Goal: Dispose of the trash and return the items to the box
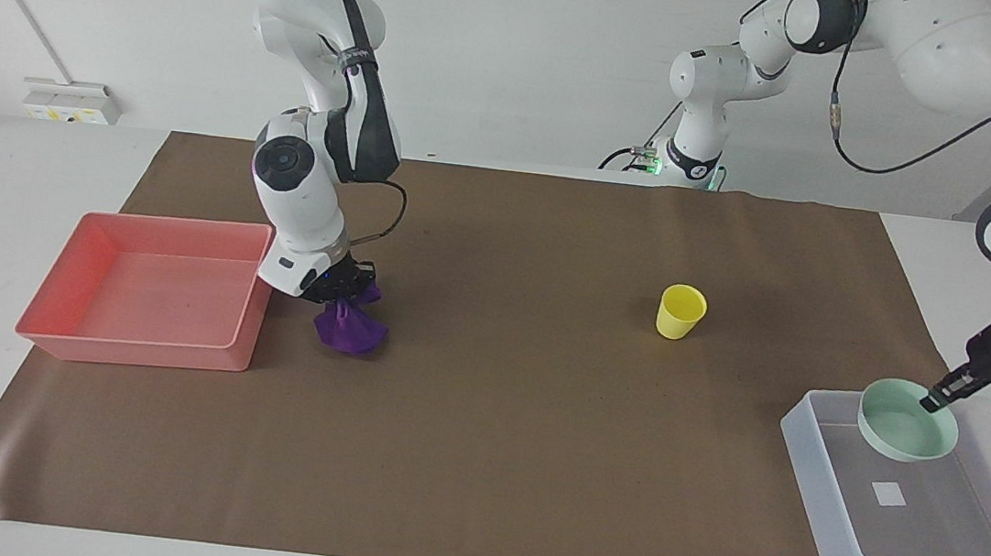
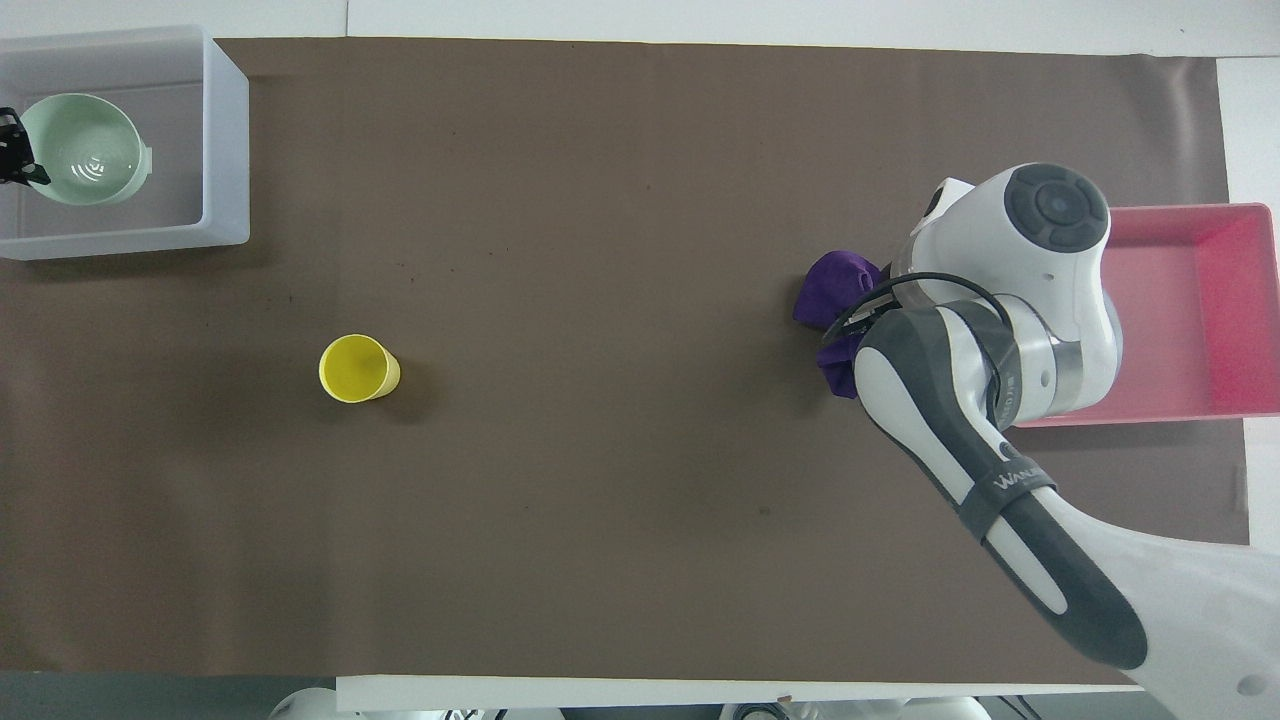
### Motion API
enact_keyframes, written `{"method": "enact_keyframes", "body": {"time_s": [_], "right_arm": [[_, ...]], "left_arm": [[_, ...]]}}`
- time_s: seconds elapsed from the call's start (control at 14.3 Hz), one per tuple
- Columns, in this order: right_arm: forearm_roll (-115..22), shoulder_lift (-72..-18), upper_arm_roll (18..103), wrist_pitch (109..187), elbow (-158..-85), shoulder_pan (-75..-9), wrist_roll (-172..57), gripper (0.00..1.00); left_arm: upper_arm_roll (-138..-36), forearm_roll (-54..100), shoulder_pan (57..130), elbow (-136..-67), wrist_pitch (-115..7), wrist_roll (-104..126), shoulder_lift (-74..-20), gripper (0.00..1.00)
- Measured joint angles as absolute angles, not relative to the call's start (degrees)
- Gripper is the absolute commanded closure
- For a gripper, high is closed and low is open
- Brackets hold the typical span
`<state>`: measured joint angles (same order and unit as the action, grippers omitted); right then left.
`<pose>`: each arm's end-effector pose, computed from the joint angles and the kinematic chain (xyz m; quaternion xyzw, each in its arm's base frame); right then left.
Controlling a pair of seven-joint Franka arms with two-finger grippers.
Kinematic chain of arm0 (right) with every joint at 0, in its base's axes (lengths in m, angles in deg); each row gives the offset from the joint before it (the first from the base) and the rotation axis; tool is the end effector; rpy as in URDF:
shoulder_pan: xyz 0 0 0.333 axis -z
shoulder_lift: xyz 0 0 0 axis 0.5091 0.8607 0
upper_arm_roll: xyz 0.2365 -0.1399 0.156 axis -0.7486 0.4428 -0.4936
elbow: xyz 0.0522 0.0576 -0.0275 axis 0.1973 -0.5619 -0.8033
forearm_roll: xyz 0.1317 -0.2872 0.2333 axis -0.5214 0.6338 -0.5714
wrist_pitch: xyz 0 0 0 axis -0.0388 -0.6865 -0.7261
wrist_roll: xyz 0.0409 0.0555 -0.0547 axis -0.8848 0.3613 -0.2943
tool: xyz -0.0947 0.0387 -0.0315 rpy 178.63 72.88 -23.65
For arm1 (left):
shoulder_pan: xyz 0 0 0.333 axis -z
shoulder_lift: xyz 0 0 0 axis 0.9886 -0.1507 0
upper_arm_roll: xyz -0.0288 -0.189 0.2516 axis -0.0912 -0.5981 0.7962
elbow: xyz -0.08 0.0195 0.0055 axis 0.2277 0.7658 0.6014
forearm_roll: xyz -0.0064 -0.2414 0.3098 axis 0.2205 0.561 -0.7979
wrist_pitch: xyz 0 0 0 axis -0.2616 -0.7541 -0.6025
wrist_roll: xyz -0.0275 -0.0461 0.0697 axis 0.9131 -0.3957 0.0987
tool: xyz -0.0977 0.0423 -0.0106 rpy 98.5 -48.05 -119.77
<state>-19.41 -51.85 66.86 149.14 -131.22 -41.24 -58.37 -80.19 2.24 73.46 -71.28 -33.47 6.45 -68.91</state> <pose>0.5666 0.1157 0.3861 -0.9868 -0.1564 0.0343 0.0259 0.7133 0.1304 0.4055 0.9773 0.2018 0.0624 0.0181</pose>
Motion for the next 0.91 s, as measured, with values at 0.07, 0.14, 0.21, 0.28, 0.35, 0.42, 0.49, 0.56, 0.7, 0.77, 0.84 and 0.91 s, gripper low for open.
{"method": "enact_keyframes", "body": {"time_s": [0.07, 0.14, 0.21, 0.28, 0.35, 0.42, 0.49, 0.56, 0.7, 0.77, 0.84, 0.91], "right_arm": [[-19.3, -52.7, 66.9, 145.5, -128.5, -40.1, -58.4, 0.97], [-19.0, -53.7, 67.0, 142.7, -126.3, -38.6, -58.4, 0.97], [-18.7, -54.6, 67.1, 140.3, -124.7, -36.9, -58.4, 0.97], [-18.0, -55.7, 67.2, 138.3, -123.6, -34.9, -58.4, 0.97], [-16.8, -56.7, 67.2, 137.0, -123.2, -32.9, -58.4, 0.97], [-15.9, -57.5, 67.2, 136.3, -123.1, -30.6, -59.0, 0.97], [-15.4, -58.0, 67.3, 135.7, -123.1, -28.1, -61.2, 0.97], [-15.0, -58.1, 67.3, 135.4, -123.2, -25.6, -64.4, 0.97], [-13.5, -58.1, 67.4, 135.8, -124.6, -21.1, -68.3, 0.95], [-13.0, -58.3, 67.4, 137.1, -126.2, -19.2, -69.1, 0.95], [-12.8, -58.5, 67.4, 139.0, -128.2, -17.9, -69.5, 0.93], [-12.7, -58.8, 67.4, 141.3, -130.7, -17.1, -69.5, 0.91]], "left_arm": [[-80.2, 2.3, 73.3, -70.1, -36.5, 6.4, -72.2, 1.0], [-80.2, 2.3, 73.3, -69.6, -38.7, 6.5, -74.5, 0.87], [-80.2, 2.4, 73.3, -69.5, -40.8, 6.5, -75.8, 0.22], [-80.2, 2.4, 73.3, -69.6, -42.6, 6.5, -76.5, 0.0], [-80.3, 2.4, 73.4, -69.6, -43.4, 6.5, -76.6, 0.0], [-80.4, 2.4, 73.4, -69.6, -43.5, 6.5, -76.5, 0.0], [-80.4, 2.4, 73.4, -69.5, -43.3, 6.5, -76.4, 0.0], [-80.4, 2.4, 73.4, -69.4, -43.1, 6.5, -76.1, 0.0], [-80.7, 1.7, 73.7, -68.9, -42.9, 6.4, -73.9, 0.0], [-80.9, 1.3, 74.3, -69.3, -41.3, 6.4, -71.2, 0.0], [-81.0, 1.2, 75.5, -70.5, -38.6, 6.4, -67.6, 0.0], [-81.2, 1.1, 76.8, -72.5, -35.2, 6.5, -63.1, 0.0]]}}
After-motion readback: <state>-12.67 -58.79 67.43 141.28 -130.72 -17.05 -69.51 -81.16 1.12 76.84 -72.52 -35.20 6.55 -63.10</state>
